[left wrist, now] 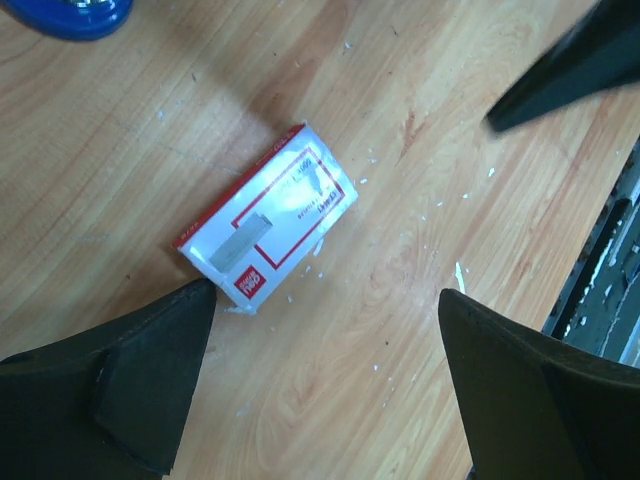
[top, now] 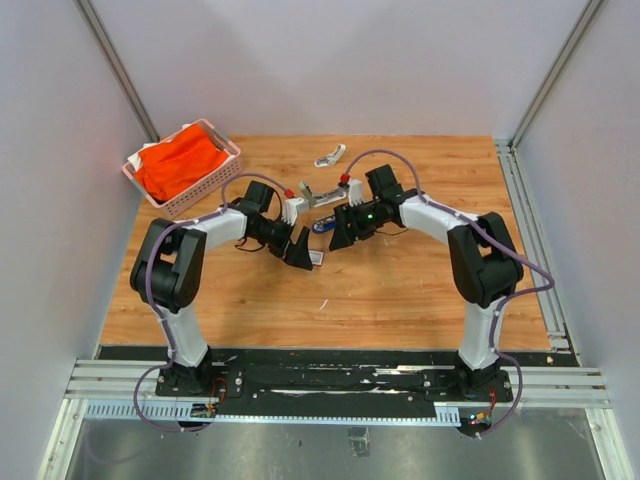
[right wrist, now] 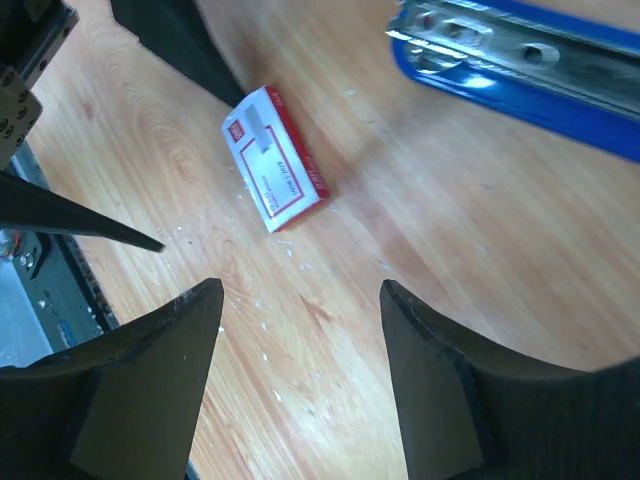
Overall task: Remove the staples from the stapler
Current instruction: Close the staple box at the center of the board, then reset both arms
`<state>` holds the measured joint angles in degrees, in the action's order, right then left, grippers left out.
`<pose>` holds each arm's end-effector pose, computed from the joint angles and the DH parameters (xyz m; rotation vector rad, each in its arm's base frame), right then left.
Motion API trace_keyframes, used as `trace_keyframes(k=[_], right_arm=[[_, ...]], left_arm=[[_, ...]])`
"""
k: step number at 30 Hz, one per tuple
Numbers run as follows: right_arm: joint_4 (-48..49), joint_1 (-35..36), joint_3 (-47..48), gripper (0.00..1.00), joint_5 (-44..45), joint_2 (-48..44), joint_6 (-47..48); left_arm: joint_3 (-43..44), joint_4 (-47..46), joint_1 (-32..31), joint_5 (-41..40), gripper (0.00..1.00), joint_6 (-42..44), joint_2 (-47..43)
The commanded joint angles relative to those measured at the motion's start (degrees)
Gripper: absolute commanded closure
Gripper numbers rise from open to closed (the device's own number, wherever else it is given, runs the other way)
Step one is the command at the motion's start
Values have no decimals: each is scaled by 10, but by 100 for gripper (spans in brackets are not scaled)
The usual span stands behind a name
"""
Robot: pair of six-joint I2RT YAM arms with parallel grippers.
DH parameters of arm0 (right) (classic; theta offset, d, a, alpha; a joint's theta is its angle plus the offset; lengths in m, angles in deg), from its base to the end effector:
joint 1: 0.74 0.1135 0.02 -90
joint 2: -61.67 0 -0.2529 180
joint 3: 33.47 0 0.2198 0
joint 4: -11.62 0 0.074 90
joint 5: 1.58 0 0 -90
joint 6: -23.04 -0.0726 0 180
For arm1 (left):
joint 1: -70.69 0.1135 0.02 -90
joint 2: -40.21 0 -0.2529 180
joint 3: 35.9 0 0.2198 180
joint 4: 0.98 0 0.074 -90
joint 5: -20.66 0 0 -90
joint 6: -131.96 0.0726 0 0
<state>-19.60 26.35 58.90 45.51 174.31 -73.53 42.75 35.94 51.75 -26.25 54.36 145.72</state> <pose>0.3360 0.2274 0.1712 -0.7718 2.3647 1.1762 0.3053 -0.1572 0.1439 0.9129 2.3878 -1.0372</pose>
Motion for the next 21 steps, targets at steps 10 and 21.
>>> trace_keyframes(k=[10, 21], right_arm=[[-37, -109, -118, 27, 234, -287, 165], [-1, -183, -246, 20, 431, -496, 219]], left_arm=[[-25, 33, 101, -17, 2, 29, -180], [-114, -1, 188, -141, 2, 45, -387]])
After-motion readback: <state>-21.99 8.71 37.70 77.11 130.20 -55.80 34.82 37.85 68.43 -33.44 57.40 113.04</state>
